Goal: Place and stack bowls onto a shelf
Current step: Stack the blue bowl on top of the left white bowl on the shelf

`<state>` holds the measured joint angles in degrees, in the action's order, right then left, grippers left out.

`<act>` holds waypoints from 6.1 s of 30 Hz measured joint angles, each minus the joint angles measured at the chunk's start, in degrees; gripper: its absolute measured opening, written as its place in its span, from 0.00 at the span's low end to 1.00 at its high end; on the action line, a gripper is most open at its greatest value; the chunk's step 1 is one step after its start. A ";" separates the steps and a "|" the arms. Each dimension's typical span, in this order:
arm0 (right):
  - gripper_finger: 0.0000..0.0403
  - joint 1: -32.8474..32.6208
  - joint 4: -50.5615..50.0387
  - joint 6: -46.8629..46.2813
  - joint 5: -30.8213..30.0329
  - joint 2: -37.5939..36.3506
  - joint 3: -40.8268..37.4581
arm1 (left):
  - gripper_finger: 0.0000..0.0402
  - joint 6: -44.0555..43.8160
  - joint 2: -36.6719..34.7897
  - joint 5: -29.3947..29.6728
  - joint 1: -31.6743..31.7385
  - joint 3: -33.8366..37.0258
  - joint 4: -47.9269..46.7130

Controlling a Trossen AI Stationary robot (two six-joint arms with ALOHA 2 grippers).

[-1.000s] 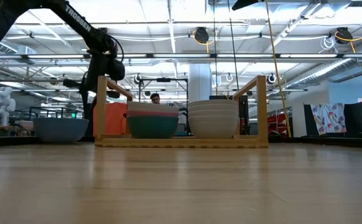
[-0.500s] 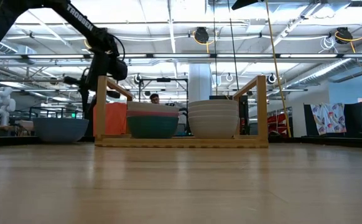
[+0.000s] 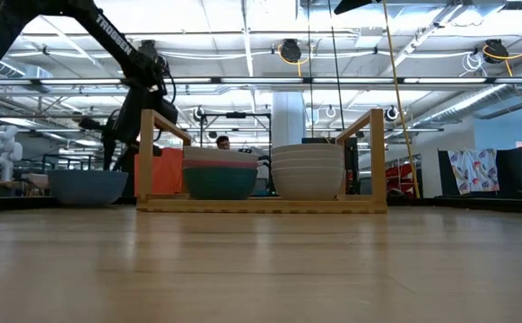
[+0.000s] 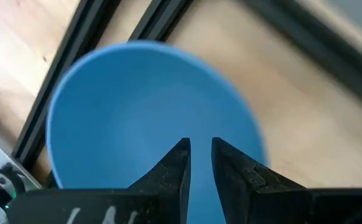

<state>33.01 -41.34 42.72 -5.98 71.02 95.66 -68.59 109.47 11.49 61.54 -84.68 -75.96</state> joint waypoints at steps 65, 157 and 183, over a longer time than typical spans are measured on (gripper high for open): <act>0.00 0.01 3.21 1.51 0.11 0.00 0.00 | 0.18 3.64 -7.48 -4.88 -1.66 7.91 16.71; 0.00 0.00 2.97 -3.24 0.22 0.02 0.00 | 0.01 37.62 -21.17 1.21 -22.92 -35.12 0.20; 0.00 -0.01 2.97 -7.64 0.04 0.02 0.00 | 0.01 56.63 7.56 -6.78 -37.66 -50.14 -8.58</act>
<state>32.99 -38.37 35.08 -5.93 71.05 95.66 -11.96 117.03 4.71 23.88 -134.82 -84.54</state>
